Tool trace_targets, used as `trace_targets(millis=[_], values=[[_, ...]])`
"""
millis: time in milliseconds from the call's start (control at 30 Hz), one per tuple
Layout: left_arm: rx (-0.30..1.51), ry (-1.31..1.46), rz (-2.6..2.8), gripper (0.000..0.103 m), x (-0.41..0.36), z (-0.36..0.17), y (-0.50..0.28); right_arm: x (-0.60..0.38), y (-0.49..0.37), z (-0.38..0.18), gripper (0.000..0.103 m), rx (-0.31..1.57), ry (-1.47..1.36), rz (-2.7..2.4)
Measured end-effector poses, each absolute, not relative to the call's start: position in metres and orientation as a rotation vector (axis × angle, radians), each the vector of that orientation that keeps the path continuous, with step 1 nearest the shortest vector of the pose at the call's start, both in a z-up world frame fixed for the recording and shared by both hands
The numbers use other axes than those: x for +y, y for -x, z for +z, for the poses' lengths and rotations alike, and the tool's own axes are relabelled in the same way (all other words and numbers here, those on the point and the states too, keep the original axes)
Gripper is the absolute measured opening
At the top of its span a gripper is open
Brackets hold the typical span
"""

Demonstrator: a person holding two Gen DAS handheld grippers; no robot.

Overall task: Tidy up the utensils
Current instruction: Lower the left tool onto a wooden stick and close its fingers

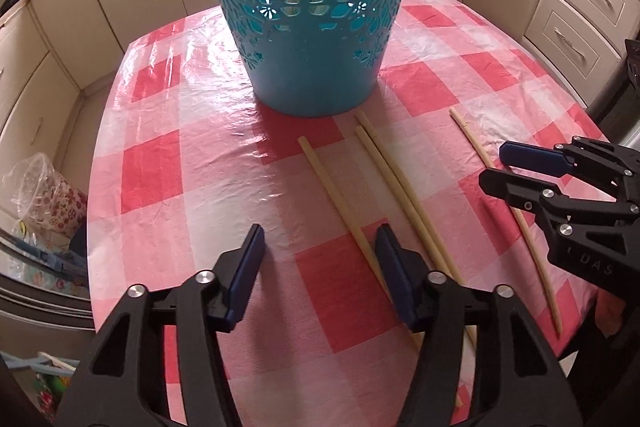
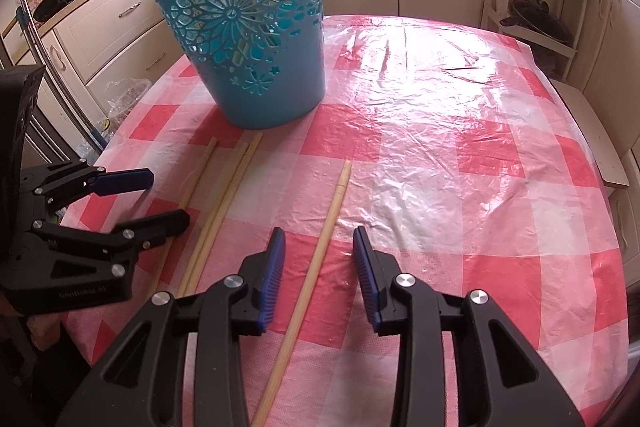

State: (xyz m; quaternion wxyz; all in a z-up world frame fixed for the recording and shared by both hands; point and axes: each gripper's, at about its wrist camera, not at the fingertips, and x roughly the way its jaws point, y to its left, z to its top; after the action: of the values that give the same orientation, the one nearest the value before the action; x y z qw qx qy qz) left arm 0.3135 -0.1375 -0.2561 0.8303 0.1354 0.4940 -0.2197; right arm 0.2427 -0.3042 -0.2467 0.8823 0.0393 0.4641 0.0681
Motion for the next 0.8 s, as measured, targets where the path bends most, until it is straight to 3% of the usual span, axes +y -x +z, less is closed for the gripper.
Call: trace_targets(millis=[67,333,400,433,500,533,600,633,667,800], values=[[1.063,-0.276,-0.478,0.013,-0.134,-0.254,-0.32,-0.303,-0.243,-0.247,0.037,0.966,-0.081,0.141],[1.06,-0.314,-0.509,0.011,-0.138,-0.256,-0.322,-0.302,-0.244,-0.247,0.042,0.963,-0.081,0.146],[1.069,-0.311,-0.469,0.019,-0.137,-0.255,-0.327,-0.301,-0.244,-0.247,0.042,0.962,-0.076,0.145],[1.072,-0.314,-0.434,0.033,-0.137,-0.255,-0.33,-0.3,-0.244,-0.247,0.043,0.961,-0.074,0.145],[1.079,-0.292,-0.409,0.036,-0.135,-0.256,-0.337,-0.3,-0.244,-0.247,0.044,0.959,-0.07,0.145],[1.083,-0.273,-0.407,0.036,-0.134,-0.256,-0.34,-0.299,-0.244,-0.248,0.044,0.958,-0.067,0.145],[1.072,-0.253,-0.397,0.023,-0.133,-0.256,-0.343,-0.299,-0.244,-0.248,0.046,0.953,-0.062,0.146],[1.071,-0.24,-0.401,0.009,-0.133,-0.256,-0.343,-0.298,-0.244,-0.248,0.046,0.95,-0.06,0.147],[1.076,-0.221,-0.405,0.005,-0.132,-0.256,-0.343,-0.298,-0.244,-0.249,0.048,0.947,-0.058,0.148],[1.074,-0.195,-0.417,0.005,-0.125,-0.257,-0.337,-0.296,-0.244,-0.249,0.049,0.943,-0.055,0.148]])
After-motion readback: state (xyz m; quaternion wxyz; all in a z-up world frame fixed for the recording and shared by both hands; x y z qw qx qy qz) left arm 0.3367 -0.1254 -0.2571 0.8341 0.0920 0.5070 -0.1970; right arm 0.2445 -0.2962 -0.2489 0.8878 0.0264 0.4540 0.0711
